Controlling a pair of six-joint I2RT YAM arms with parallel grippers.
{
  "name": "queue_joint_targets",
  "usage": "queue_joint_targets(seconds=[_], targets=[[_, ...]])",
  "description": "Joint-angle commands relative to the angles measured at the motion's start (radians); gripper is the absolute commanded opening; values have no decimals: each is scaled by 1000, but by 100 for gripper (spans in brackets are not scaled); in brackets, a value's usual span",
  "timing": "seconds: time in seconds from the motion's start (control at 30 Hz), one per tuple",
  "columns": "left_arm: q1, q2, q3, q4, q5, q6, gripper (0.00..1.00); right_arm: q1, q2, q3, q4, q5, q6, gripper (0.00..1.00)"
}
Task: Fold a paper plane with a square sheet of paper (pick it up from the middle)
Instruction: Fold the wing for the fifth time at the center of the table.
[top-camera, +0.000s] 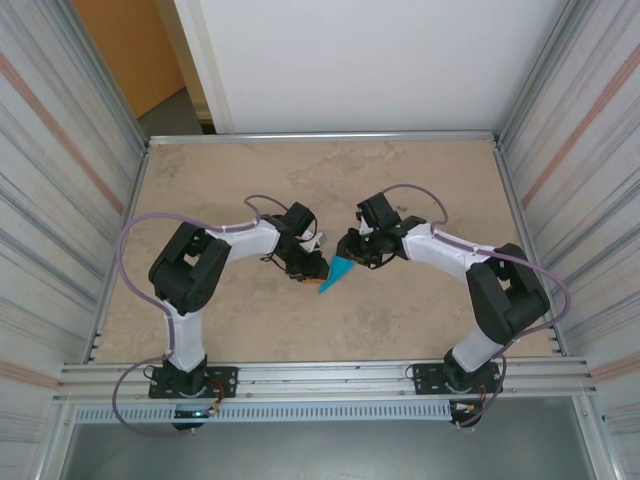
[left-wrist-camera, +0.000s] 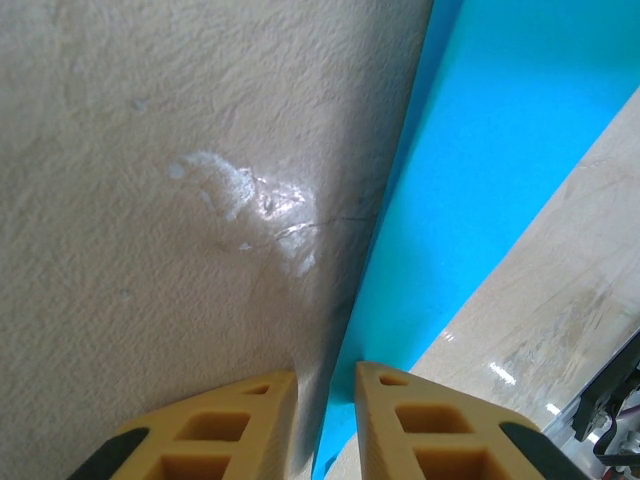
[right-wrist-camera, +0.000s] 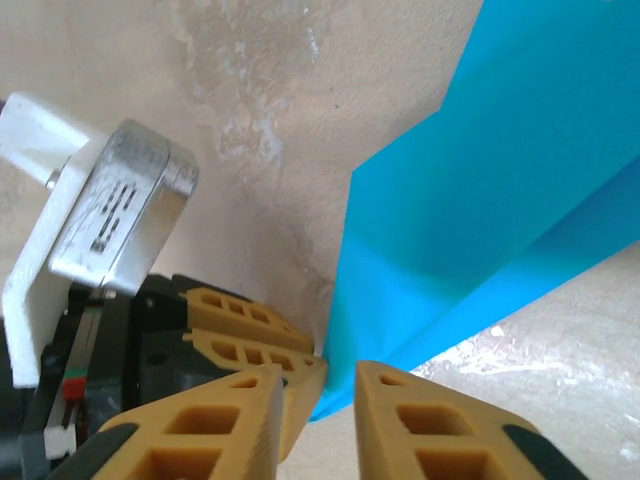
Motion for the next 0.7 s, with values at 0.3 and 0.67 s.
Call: queue_joint_targets(seconds=[0.3, 0.67], targets=[[-38, 82, -22, -9, -46, 17, 23, -22, 157, 91, 8, 0, 31, 15], [-38, 84, -21, -11, -42, 17, 23, -41, 151, 35, -6, 27, 39, 15]])
